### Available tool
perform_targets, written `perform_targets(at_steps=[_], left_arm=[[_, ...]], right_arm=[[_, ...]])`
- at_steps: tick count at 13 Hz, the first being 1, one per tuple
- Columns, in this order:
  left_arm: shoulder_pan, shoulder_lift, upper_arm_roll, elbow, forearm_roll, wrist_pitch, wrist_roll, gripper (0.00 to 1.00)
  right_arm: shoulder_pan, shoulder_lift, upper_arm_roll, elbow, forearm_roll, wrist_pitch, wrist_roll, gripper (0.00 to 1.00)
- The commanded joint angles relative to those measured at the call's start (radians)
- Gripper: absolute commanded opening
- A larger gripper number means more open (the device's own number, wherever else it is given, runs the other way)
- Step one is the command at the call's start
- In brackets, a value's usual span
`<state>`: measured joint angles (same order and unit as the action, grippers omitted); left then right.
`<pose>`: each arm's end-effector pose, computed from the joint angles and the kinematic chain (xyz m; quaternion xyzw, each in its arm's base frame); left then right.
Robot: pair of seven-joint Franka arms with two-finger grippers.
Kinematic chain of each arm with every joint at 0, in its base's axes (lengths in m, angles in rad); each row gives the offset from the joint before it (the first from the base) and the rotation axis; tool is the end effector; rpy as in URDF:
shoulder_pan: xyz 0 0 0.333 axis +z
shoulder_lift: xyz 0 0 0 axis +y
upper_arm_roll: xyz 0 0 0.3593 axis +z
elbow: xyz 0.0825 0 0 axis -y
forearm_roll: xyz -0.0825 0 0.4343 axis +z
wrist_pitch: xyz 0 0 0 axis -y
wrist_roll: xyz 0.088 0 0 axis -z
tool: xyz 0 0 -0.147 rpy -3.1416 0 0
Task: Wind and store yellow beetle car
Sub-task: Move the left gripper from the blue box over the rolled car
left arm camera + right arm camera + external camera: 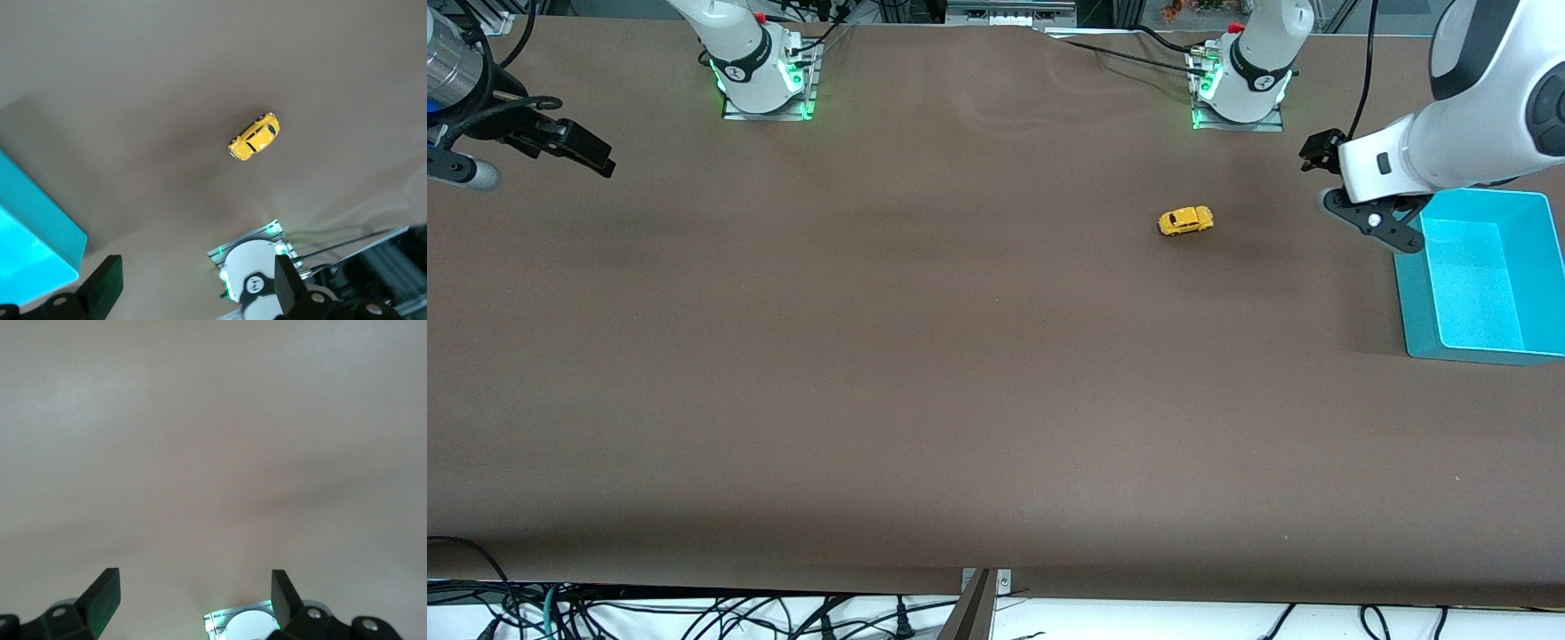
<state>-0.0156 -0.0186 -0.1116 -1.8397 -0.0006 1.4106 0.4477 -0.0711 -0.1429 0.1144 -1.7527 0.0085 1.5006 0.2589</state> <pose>0.5346 -0.0688 0.4962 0.9389 -0.2773 -0.2014 0.0318 0.5387 0.0285 0.6096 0.9926 -0.1084 -0.0538 0.0121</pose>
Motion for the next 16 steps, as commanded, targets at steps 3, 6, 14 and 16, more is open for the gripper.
perform_targets(at_steps=[3, 6, 14, 16], left_arm=[[0.003, -0.17, -0.034, -0.362, -0.064, 0.268, 0.276, 1.0], [0.005, -0.207, -0.143, -0.476, -0.058, 0.401, 0.321, 1.0], [0.009, -0.193, -0.295, -0.751, -0.055, 0.845, 0.485, 1.0], [0.016, -0.157, -0.342, -0.796, -0.053, 0.948, 0.483, 1.0]], right_arm=[[-0.004, 0.074, -0.061, 0.09, 0.064, 0.035, -0.072, 1.0], [-0.006, 0.103, -0.091, 0.079, 0.085, 0.154, -0.075, 1.0], [-0.006, 0.106, -0.065, 0.044, 0.07, 0.168, -0.211, 1.0], [-0.006, 0.108, -0.067, 0.044, 0.065, 0.184, -0.217, 1.0]])
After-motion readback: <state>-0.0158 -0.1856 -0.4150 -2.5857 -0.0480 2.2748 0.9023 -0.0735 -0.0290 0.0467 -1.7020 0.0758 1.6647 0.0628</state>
